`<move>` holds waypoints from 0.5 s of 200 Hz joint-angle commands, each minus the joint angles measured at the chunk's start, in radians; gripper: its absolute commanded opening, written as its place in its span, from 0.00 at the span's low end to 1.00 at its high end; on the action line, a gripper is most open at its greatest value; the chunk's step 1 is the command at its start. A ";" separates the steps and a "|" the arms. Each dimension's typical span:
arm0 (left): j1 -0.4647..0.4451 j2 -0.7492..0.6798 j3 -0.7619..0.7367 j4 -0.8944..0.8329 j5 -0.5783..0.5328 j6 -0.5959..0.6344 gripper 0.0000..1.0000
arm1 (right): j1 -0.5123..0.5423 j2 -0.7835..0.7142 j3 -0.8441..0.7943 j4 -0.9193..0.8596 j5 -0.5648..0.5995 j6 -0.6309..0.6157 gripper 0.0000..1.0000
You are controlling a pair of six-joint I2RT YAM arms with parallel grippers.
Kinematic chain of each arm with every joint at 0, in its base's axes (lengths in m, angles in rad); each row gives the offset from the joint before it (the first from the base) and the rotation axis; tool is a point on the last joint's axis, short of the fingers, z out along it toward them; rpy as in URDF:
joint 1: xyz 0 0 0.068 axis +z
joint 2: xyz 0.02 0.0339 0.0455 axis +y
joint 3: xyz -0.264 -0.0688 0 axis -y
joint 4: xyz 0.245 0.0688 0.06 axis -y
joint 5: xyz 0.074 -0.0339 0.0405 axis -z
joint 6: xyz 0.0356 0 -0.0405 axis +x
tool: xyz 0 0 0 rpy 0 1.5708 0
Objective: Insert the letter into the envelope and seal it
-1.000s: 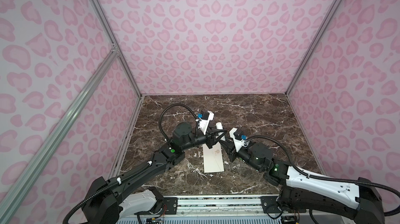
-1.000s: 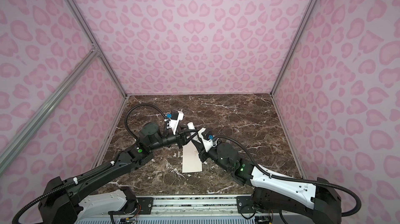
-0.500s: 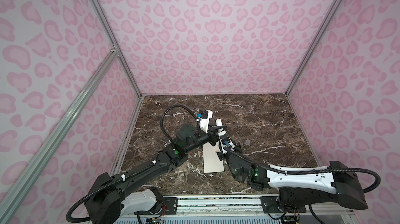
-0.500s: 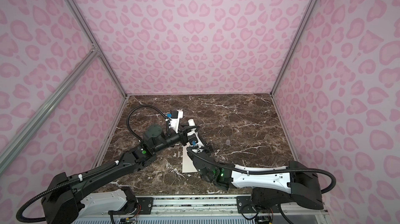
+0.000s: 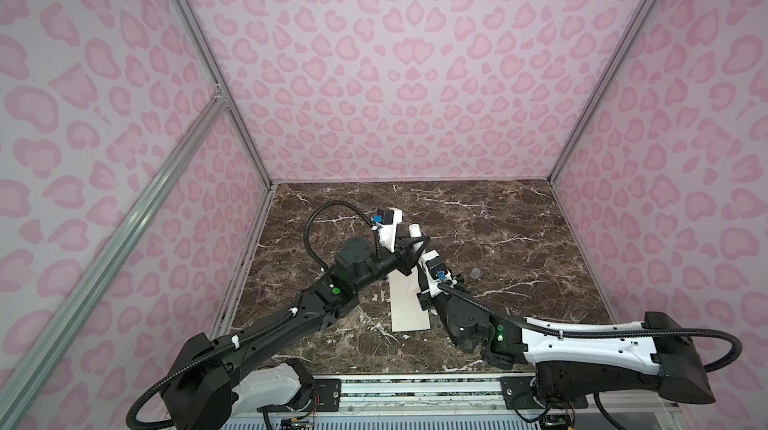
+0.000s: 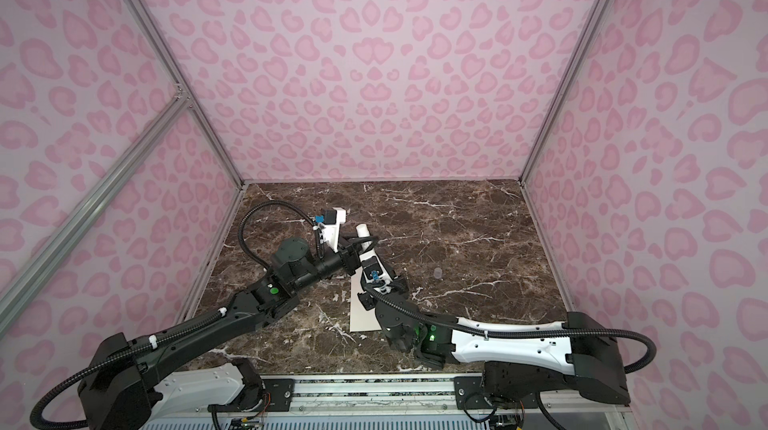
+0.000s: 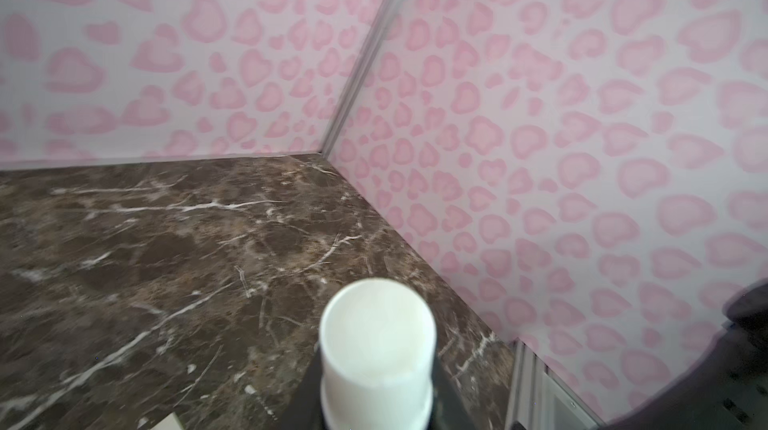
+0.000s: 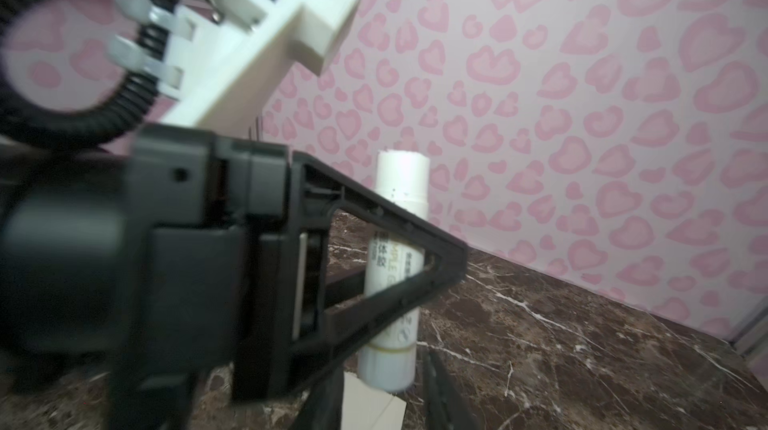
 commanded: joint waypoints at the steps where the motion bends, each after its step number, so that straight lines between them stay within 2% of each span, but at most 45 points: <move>1: 0.029 -0.005 0.001 -0.046 0.040 0.008 0.04 | -0.024 -0.058 -0.031 -0.063 -0.194 0.025 0.42; 41: 0.113 -0.013 0.004 -0.051 0.195 0.008 0.04 | -0.160 -0.220 -0.123 -0.141 -0.494 0.092 0.45; 73: 0.144 -0.007 0.006 0.022 0.430 0.006 0.04 | -0.316 -0.309 -0.219 -0.063 -0.813 0.177 0.44; 100: 0.147 0.002 -0.003 0.110 0.604 -0.007 0.04 | -0.422 -0.315 -0.257 0.005 -1.041 0.240 0.44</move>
